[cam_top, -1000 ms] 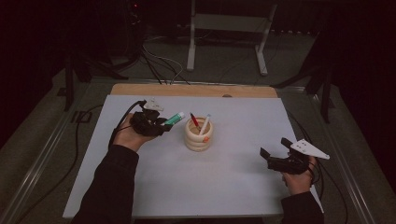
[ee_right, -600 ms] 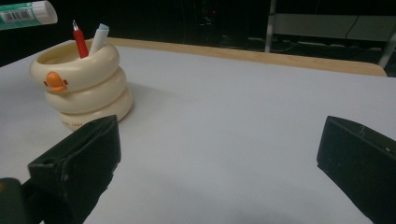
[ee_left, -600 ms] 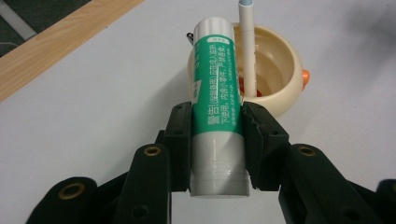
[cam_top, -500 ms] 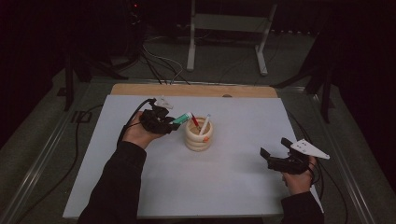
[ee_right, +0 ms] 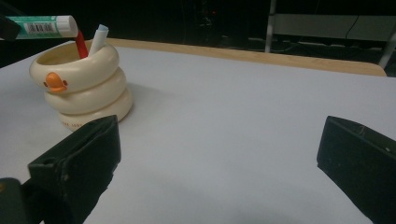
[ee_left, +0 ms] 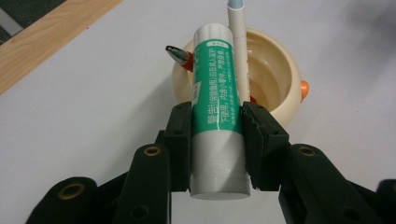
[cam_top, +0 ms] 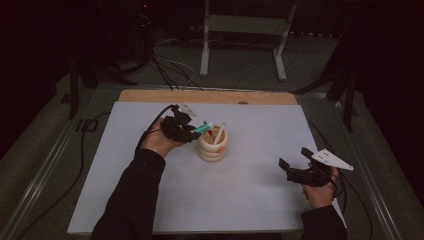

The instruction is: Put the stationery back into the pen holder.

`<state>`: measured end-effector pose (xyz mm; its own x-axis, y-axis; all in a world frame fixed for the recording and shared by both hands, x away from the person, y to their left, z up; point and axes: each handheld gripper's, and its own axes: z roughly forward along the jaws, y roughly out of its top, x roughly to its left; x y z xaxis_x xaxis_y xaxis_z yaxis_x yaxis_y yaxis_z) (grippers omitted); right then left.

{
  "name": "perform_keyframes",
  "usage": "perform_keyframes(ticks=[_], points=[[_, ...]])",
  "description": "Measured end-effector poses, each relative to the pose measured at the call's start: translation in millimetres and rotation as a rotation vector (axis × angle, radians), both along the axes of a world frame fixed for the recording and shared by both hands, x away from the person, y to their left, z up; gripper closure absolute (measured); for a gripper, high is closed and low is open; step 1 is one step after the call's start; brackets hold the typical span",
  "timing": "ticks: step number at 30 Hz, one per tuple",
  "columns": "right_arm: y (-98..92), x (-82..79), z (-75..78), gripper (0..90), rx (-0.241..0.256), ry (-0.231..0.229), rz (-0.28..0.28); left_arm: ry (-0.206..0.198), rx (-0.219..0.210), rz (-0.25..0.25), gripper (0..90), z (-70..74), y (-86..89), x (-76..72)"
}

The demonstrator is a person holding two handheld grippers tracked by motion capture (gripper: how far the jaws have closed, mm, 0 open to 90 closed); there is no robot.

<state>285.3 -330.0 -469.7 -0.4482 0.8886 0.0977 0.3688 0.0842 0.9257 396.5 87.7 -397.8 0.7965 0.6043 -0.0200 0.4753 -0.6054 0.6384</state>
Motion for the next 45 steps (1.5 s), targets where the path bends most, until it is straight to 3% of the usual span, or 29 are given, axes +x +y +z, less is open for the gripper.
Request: perform_keyframes(ticks=[27, 45], points=[[-0.1, 0.4, -0.5, 0.0, 0.001, 0.003, 0.005, 0.007, 0.008, -0.028, 65.5, 3.4, -8.1, -1.2], [0.1, 0.8, -1.0, 0.0, 0.005, 0.007, 0.006, 0.01, 0.002, -0.021, 65.1, 9.3, -10.3, 1.4]])
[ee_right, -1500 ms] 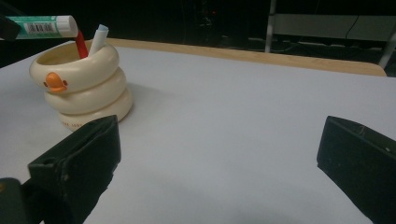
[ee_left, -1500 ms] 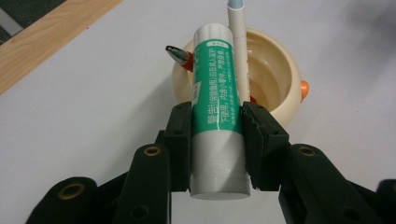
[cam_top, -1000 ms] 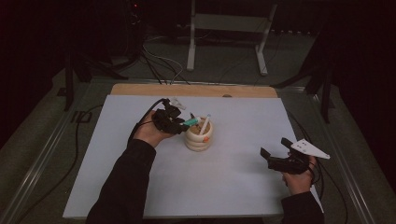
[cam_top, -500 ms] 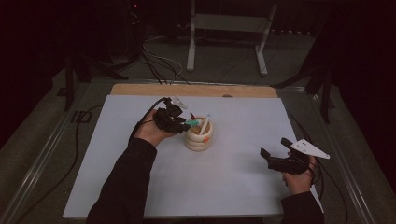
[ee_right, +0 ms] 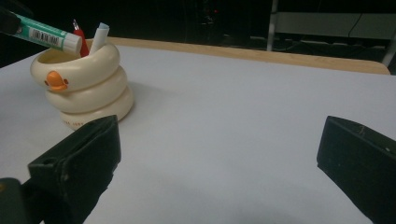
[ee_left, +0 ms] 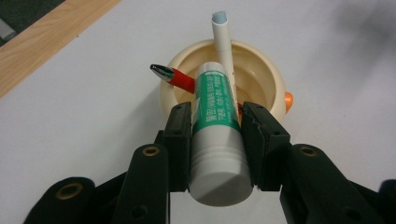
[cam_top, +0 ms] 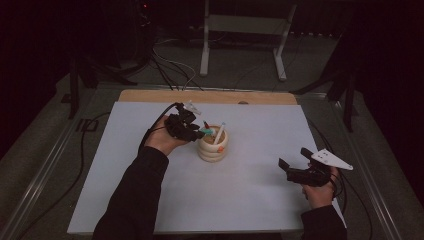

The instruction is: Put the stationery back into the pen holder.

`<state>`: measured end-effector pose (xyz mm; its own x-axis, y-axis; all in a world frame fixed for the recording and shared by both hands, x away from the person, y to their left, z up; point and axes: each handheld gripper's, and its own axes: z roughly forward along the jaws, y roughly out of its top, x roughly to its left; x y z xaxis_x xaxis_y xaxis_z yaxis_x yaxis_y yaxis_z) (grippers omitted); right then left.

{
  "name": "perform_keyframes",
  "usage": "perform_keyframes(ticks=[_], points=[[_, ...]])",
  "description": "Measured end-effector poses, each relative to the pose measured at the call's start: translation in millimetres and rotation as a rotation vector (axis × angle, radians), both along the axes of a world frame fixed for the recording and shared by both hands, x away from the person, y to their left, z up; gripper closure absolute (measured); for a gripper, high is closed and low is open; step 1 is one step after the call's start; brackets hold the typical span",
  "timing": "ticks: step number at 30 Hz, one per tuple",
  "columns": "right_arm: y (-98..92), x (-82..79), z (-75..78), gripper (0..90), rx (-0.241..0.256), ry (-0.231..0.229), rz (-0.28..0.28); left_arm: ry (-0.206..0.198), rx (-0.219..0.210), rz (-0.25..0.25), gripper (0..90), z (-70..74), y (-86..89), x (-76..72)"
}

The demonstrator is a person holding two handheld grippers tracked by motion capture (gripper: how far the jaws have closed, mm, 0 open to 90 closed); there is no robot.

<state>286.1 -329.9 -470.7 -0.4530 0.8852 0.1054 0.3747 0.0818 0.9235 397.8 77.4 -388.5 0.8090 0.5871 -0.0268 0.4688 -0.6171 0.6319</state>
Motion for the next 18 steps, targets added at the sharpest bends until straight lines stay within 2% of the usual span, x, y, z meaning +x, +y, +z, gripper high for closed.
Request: perform_keyframes(ticks=[8, 14, 18], points=[[0.1, 0.2, -0.1, 0.0, -0.001, 0.001, 0.001, -0.002, 0.004, 0.0, 64.8, 3.5, -4.1, 2.5], [-0.3, 0.3, -0.2, 0.0, 0.0, 0.002, 0.003, 0.012, 0.037, -0.026, 65.4, 3.5, -8.9, 1.8], [0.0, 0.5, -0.4, 0.0, -0.004, 0.001, 0.005, 0.02, 0.033, -0.023, 65.2, 4.9, -8.5, 3.5]])
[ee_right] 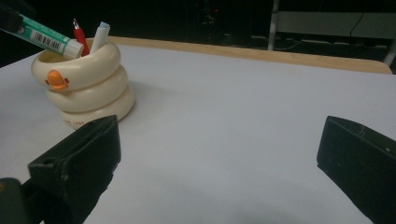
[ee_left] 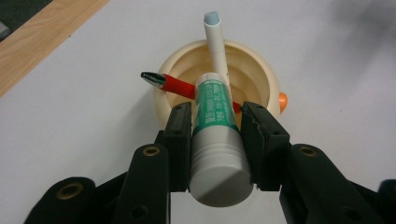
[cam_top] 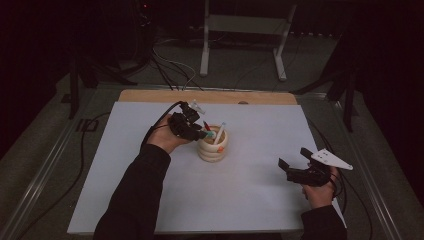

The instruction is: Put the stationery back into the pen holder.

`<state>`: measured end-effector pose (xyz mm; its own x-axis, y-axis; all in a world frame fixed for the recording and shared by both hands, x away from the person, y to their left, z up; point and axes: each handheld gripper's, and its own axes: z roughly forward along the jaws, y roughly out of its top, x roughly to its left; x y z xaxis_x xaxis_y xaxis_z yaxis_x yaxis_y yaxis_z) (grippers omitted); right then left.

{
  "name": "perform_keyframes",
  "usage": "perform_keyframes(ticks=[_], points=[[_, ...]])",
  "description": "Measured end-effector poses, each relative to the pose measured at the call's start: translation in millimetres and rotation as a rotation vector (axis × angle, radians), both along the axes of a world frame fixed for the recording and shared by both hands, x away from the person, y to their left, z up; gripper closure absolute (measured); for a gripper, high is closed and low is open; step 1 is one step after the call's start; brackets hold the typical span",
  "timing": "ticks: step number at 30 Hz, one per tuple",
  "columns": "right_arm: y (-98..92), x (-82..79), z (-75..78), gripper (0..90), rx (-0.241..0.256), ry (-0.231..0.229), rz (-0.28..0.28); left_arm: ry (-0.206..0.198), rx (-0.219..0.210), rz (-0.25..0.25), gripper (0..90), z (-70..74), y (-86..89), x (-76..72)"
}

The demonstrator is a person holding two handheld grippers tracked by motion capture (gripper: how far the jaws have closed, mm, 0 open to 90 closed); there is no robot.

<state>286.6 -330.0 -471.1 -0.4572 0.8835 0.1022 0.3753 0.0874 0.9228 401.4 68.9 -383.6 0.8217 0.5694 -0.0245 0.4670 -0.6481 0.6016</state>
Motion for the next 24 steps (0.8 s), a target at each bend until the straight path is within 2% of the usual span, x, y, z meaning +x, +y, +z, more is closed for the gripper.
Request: perform_keyframes(ticks=[7, 11, 13, 14, 16, 18, 20, 24], points=[[0.0, 0.3, -0.4, 0.0, -0.001, 0.001, 0.002, 0.014, -0.031, 0.016, 63.8, 1.7, -0.4, 5.1], [0.1, 0.4, -0.4, 0.0, 0.0, 0.002, 0.003, 0.028, -0.025, 0.014, 62.7, -2.1, -2.9, 7.2], [0.0, 0.4, -0.4, 0.0, 0.0, 0.001, 0.003, 0.029, -0.005, 0.003, 59.3, -8.6, -7.3, 7.2], [-0.1, 0.4, -0.4, 0.0, 0.001, 0.001, 0.003, 0.018, 0.038, -0.009, 58.5, -14.4, -12.6, 6.0], [-0.3, 0.4, -0.2, 0.0, 0.002, 0.002, 0.003, 0.026, 0.074, -0.026, 61.1, -21.8, -19.5, 5.3], [-0.7, -0.2, 0.3, 0.0, 0.008, -0.001, -0.001, 0.025, 0.056, -0.026, 62.3, -24.0, -23.9, 5.2], [-1.6, -0.1, 0.3, 0.0, 0.011, -0.003, -0.003, 0.012, 0.077, -0.036, 62.6, -23.4, -27.9, 5.1], [-1.5, 0.0, 0.2, 0.0, 0.01, -0.003, -0.001, 0.022, 0.072, -0.033, 64.7, -22.8, -27.1, 4.6]])
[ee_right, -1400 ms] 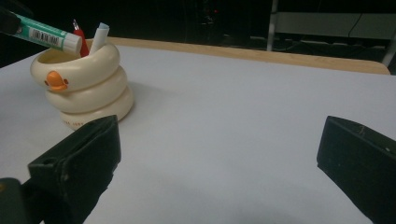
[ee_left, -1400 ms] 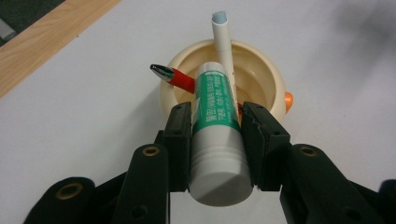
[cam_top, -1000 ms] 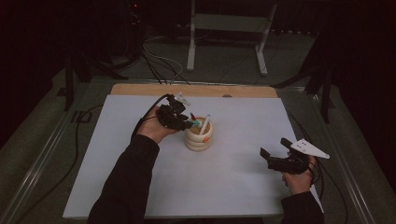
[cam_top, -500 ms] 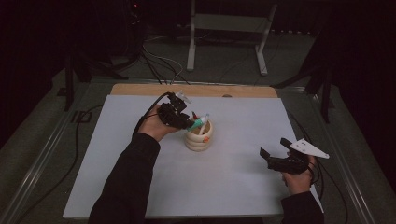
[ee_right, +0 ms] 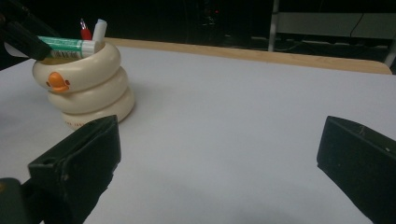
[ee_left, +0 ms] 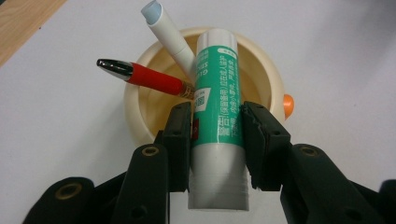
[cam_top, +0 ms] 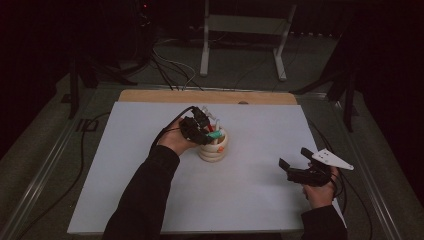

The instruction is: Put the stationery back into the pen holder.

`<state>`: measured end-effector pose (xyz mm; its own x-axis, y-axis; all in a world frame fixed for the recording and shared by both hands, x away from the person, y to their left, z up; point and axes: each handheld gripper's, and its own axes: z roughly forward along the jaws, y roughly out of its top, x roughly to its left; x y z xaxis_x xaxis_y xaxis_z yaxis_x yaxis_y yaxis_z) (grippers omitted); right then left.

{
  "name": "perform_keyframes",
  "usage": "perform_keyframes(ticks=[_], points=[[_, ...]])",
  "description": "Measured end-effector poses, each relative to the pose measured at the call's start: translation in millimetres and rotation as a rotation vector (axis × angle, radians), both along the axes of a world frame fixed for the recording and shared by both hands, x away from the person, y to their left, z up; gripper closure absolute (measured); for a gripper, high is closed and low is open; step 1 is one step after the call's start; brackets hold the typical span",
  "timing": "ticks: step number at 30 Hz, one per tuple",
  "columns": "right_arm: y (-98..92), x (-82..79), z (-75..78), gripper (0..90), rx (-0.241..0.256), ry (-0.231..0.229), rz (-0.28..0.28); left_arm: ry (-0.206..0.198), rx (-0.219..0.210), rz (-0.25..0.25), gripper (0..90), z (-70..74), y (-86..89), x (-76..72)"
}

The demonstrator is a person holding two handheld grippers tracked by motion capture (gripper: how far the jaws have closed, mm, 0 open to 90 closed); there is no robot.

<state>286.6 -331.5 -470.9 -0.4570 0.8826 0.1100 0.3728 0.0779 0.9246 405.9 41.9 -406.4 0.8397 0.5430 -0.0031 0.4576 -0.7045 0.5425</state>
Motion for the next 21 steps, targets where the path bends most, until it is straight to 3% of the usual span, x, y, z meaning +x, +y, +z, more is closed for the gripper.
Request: perform_keyframes(ticks=[6, 10, 14, 21], points=[[-0.8, -0.4, 0.4, 0.0, 0.005, 0.001, -0.003, -0.017, 0.01, 0.02, 56.0, 1.3, 12.0, -6.7], [0.5, 0.0, -0.1, 0.0, -0.001, 0.003, -0.001, -0.018, -0.036, 0.054, 55.6, 2.2, 23.5, -6.7], [0.2, 0.1, -0.1, 0.0, 0.0, 0.003, -0.002, -0.018, -0.058, 0.056, 57.6, 3.9, 25.7, -5.5], [-0.4, 0.2, -0.2, 0.0, 0.0, 0.003, -0.002, -0.039, -0.099, 0.081, 46.3, 4.1, 26.4, -5.2]])
